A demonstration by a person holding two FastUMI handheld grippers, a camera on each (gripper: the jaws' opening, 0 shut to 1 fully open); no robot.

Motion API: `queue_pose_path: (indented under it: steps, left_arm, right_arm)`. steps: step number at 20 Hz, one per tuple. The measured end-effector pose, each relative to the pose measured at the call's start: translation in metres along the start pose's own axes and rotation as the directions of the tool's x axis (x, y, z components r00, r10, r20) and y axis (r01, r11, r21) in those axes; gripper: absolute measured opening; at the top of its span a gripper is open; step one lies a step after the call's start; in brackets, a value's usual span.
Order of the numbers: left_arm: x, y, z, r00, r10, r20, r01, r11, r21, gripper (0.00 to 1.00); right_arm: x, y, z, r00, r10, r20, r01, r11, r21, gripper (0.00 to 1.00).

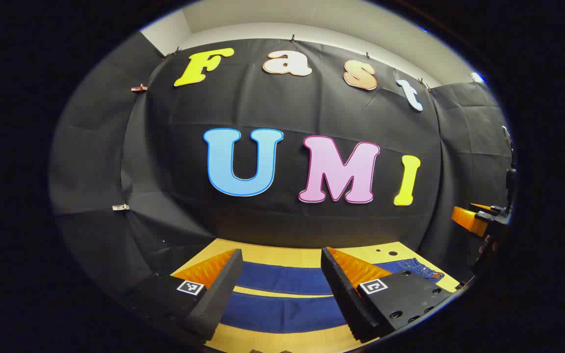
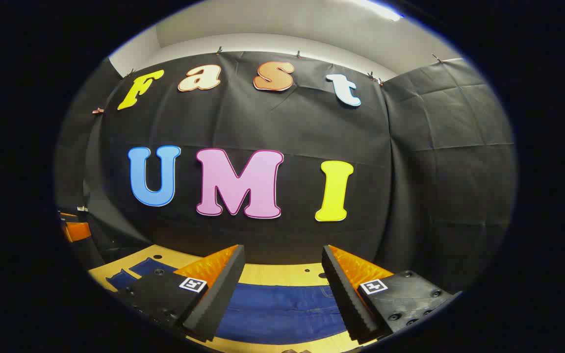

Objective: Grasp the waist and the cuffs of the jeans and fold them to make the two legs overlap; first hold the waist and fold one-third of the jeans toward the cuffs, then hold the cuffs and fold the remaining one-third in the same direction to finish folding.

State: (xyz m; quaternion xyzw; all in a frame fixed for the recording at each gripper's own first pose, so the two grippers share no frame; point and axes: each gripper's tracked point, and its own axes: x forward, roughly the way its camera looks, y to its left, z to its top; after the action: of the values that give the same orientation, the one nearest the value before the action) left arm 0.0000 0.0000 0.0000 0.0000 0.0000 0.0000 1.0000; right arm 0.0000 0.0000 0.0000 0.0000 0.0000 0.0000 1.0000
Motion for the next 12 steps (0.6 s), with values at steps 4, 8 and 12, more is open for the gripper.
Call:
queue_pose_path:
  steps: [4,8,12]
  left_arm:
    - [0.002,0.005,-0.006,0.999,-0.026,-0.020,0.026,1.000,0.016,0.99]
    - [-0.003,0.007,-0.010,0.999,-0.042,-0.024,0.042,0.999,-0.001,0.99]
    - [-0.005,0.010,-0.014,0.999,-0.045,-0.023,0.045,0.999,-0.005,0.99]
  right_arm:
    - [-0.009,0.014,-0.008,1.000,0.009,-0.014,-0.010,1.000,-0.010,0.96]
    - [-0.018,0.018,-0.007,1.000,0.019,-0.022,-0.020,1.000,-0.013,0.97]
    - [-0.021,0.016,-0.006,1.000,0.007,-0.012,-0.007,1.000,0.001,0.97]
